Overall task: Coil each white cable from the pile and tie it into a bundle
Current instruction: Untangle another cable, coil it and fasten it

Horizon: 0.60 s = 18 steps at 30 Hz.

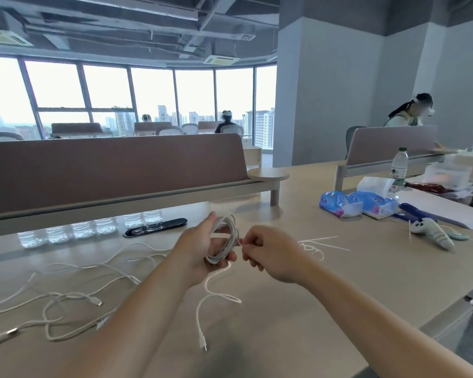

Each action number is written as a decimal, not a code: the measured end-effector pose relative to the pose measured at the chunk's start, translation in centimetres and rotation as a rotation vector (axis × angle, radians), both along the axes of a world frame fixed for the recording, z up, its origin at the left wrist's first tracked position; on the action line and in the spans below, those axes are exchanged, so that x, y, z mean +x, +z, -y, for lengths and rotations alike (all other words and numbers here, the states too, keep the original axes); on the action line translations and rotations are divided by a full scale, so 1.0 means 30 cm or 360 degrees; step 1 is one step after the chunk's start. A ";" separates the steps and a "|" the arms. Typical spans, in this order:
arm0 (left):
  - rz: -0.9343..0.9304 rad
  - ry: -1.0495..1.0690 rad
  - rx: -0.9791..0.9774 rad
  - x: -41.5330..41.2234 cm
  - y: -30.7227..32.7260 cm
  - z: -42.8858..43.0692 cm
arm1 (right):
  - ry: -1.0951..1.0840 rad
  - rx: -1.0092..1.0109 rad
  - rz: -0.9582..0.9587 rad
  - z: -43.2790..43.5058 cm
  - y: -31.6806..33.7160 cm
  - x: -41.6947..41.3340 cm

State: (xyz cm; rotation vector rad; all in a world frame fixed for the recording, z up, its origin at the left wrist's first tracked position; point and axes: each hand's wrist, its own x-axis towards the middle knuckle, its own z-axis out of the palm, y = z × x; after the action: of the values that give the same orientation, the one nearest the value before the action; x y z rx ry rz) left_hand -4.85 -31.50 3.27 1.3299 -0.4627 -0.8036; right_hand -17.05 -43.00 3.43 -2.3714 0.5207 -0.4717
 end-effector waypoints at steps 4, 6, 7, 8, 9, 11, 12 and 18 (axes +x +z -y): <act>0.0028 0.0099 -0.0044 0.044 0.032 -0.117 | 0.0081 -0.0007 0.0020 -0.115 0.021 0.058; 0.0057 0.0160 -0.0034 0.073 0.038 -0.182 | 0.0131 0.0007 0.0044 -0.175 0.027 0.094; 0.0063 0.0194 -0.0043 0.090 0.039 -0.214 | 0.0163 0.0010 0.0041 -0.203 0.027 0.116; 0.0060 0.0233 -0.0057 0.107 0.040 -0.248 | 0.0197 0.0017 0.0027 -0.230 0.026 0.140; 0.0059 0.0269 -0.0070 0.126 0.039 -0.283 | 0.0238 0.0021 0.0012 -0.259 0.022 0.166; 0.0077 0.0322 -0.0091 0.165 0.035 -0.351 | 0.0331 0.0015 0.0002 -0.315 0.022 0.218; 0.0091 0.0348 -0.0091 0.182 0.034 -0.385 | 0.0373 0.0014 0.0008 -0.345 0.024 0.245; 0.0131 0.0504 -0.0091 0.292 0.036 -0.592 | 0.0449 -0.0094 -0.0027 -0.500 0.007 0.435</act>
State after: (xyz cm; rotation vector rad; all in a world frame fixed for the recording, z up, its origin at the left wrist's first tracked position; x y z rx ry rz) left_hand 3.90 -13.73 4.36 1.3447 -0.3257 -0.4714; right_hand -4.00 -27.99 3.66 -2.4567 0.1758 -0.3423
